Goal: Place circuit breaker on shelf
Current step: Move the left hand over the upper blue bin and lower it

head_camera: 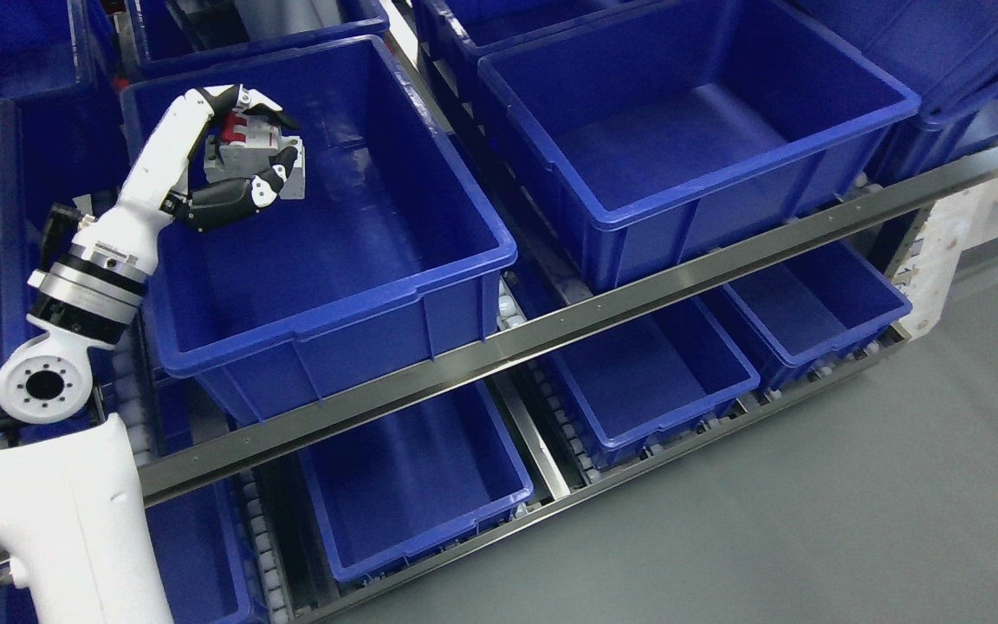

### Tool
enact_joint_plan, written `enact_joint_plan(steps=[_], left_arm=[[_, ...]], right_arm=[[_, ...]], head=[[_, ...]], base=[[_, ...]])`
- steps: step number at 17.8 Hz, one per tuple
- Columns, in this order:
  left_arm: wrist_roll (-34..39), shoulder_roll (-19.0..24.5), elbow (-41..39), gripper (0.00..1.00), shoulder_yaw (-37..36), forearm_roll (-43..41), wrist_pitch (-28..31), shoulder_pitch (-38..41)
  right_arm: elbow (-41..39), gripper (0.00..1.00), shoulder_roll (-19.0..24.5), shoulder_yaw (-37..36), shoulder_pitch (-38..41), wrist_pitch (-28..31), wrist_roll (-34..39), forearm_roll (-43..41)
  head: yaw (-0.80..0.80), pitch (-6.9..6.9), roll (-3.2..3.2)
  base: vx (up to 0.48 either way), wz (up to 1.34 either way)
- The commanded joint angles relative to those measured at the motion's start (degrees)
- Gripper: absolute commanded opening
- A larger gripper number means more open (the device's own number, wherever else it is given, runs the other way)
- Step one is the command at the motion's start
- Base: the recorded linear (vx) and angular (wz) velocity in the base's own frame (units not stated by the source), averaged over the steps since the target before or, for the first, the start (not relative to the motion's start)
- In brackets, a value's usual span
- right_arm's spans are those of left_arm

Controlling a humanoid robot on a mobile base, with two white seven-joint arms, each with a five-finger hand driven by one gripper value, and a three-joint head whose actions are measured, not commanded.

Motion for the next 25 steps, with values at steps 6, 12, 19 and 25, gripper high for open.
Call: enact_joint_plan(steps=[6, 12, 19, 25], left_arm=[[6.50, 0.50, 29.87, 0.05, -2.07, -6.73, -0.16, -11.33], [8.97, 1.11, 35.92, 0.05, -3.48, -6.73, 0.10, -13.52], [11.51, 2.61, 53.49, 0.05, -5.58, -9.90, 0.80, -23.53], [12.31, 1.73, 63.44, 0.06, -12.44, -9.81, 5.28, -30.04]], right_arm=[[0.00, 1.00, -1.00, 1.14, 0.00, 12.40, 0.01, 0.00], [0.00, 1.00, -1.00, 1.14, 0.00, 12.40, 0.01, 0.00], [0.00, 1.00, -1.00, 1.14, 0.00, 12.40, 0.01, 0.00], [0.00, 1.00, -1.00, 1.14, 0.00, 12.40, 0.01, 0.00]], head=[[0.00, 0.00, 0.00], [0.00, 0.00, 0.00], [0.00, 0.00, 0.00], [0.00, 0.00, 0.00]], base=[[0.038, 0.19], [-0.003, -0.02], [0.000, 0.00], [0.041, 0.11]])
